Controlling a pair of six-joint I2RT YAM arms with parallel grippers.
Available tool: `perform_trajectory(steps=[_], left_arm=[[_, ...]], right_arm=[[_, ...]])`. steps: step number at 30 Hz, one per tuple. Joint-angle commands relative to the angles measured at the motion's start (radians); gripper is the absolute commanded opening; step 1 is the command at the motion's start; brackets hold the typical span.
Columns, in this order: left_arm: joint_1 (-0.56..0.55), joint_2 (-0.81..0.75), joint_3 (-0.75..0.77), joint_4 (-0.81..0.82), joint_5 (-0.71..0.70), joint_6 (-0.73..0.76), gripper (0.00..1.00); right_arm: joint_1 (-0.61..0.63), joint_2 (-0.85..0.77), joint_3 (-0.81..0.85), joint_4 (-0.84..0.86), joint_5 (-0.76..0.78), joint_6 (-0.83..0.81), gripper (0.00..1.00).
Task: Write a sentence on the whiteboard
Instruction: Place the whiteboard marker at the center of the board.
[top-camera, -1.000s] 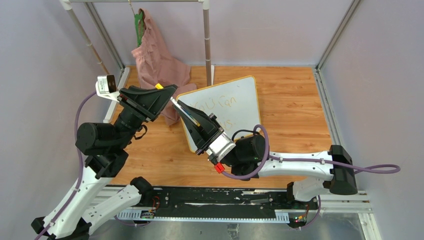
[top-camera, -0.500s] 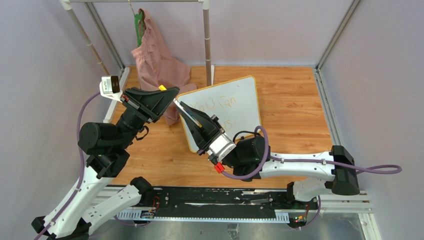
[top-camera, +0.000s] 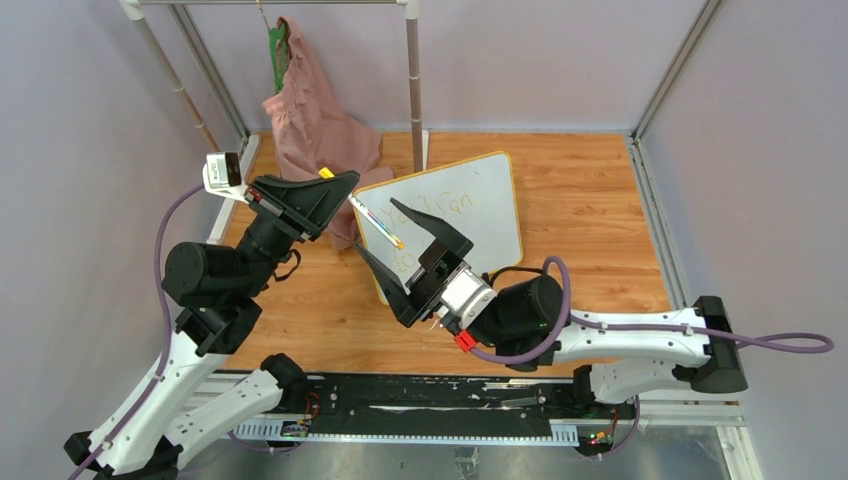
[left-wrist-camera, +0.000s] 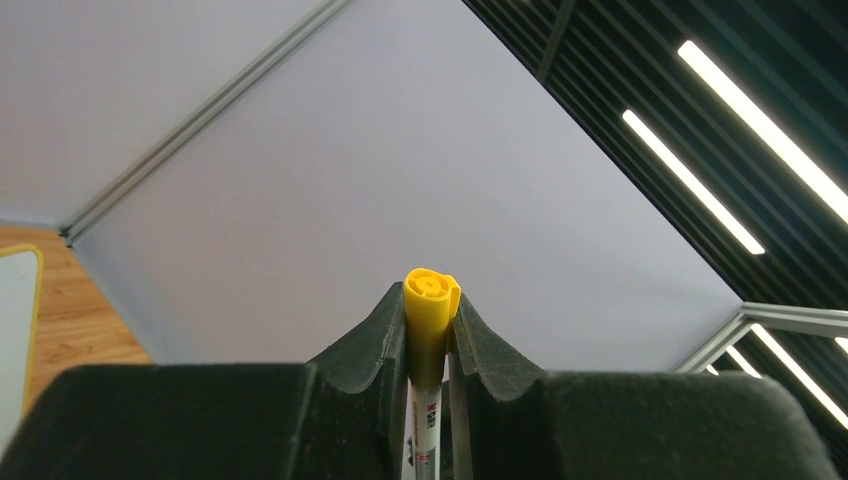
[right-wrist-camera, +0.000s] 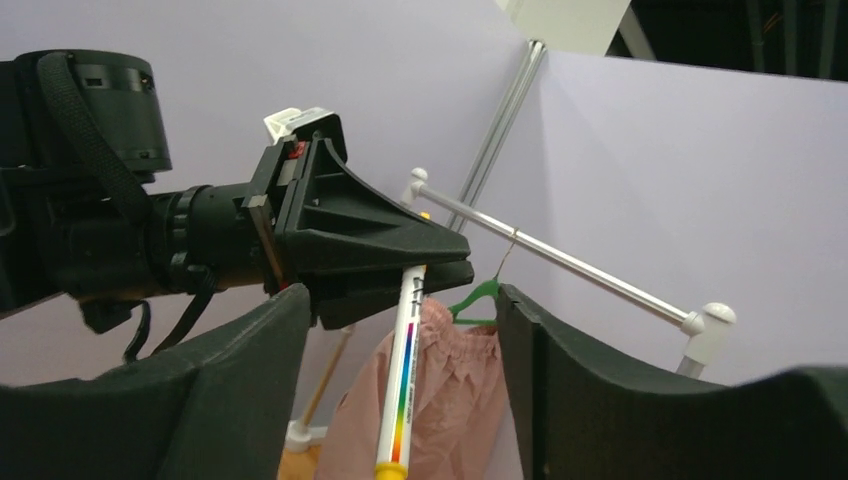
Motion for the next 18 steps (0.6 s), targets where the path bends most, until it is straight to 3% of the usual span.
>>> perform_trajectory(steps=[1, 4, 11, 14, 18], left_arm=[[-0.003, -0.005, 0.012, -0.016, -0.038, 0.049, 0.0], [-0.003, -0.009, 0.045, -0.083, -0.06, 0.108, 0.0], [-0.003, 0.026, 0.202, -0.377, 0.015, 0.396, 0.0], [-0.003, 0.024, 0.193, -0.433, 0.125, 0.499, 0.0], [-0.003, 0.013, 0.145, -0.456, 0.28, 0.562, 0.0]], right_arm=[[0.056, -0.091, -0.004, -0.172, 0.078, 0.034, 0.76], [0.078, -0.185, 0.021, -0.404, 0.096, 0.145, 0.79], [0.08, -0.294, 0.314, -1.248, 0.122, 0.581, 0.8], [0.076, -0.307, 0.368, -1.397, 0.14, 0.682, 0.84], [-0.003, -0.313, 0.379, -1.47, 0.084, 0.827, 0.9]])
